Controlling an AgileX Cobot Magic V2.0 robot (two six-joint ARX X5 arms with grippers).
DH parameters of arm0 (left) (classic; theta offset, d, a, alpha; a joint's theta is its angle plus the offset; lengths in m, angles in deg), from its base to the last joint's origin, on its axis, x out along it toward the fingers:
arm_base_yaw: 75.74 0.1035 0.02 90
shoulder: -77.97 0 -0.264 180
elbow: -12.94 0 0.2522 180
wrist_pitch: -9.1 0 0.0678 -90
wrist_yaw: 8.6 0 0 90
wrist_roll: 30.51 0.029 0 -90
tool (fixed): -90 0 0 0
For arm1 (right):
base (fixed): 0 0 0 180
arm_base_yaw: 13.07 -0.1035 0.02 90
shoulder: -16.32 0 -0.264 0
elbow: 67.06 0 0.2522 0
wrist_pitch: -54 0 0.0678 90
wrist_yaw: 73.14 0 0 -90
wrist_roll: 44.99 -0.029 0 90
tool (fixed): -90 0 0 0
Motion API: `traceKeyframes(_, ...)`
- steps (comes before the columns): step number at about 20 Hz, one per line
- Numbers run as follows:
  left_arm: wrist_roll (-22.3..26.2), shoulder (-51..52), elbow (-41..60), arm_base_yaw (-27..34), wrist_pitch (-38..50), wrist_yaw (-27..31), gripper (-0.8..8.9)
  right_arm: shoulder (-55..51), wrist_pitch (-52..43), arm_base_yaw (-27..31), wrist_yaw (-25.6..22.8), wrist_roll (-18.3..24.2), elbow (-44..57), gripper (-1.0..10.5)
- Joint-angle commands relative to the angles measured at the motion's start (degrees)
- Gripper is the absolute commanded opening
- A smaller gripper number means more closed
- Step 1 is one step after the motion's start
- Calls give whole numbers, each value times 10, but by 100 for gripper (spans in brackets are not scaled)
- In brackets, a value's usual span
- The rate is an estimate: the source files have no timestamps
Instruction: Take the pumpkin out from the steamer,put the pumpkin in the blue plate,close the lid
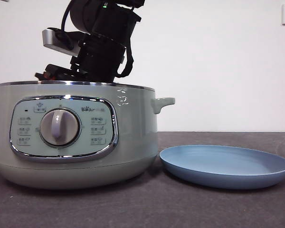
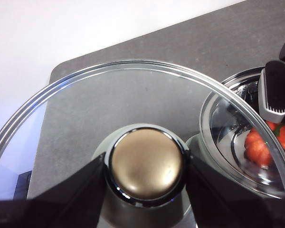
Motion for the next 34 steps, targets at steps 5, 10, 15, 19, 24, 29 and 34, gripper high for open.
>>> traceKeyframes(5, 5, 7, -9, 0, 19, 5, -9, -5, -8, -7, -9, 3, -1, -10)
traceKeyframes(10, 5, 3, -9, 0, 33, 3, -9, -92, 59, 10, -38, 2, -1, -10)
traceKeyframes(15, 5, -22, -9, 0, 82, -34, -8, -238, 254, 101, -38, -72, -1, -10)
traceKeyframes(19, 5, -56, -9, 0, 110, -89, -8, -303, 324, 205, -39, -170, 14, -10)
traceKeyframes(24, 5, -88, -9, 0, 128, -122, -9, -388, 298, 224, -40, -178, 151, -10)
traceKeyframes(29, 5, -105, -9, 0, 145, -151, -9, -483, 132, 223, -40, -210, 362, -10)
traceKeyframes(34, 4, -106, -9, 0, 155, -177, -9, -476, -16, 223, -37, -212, 479, -10)
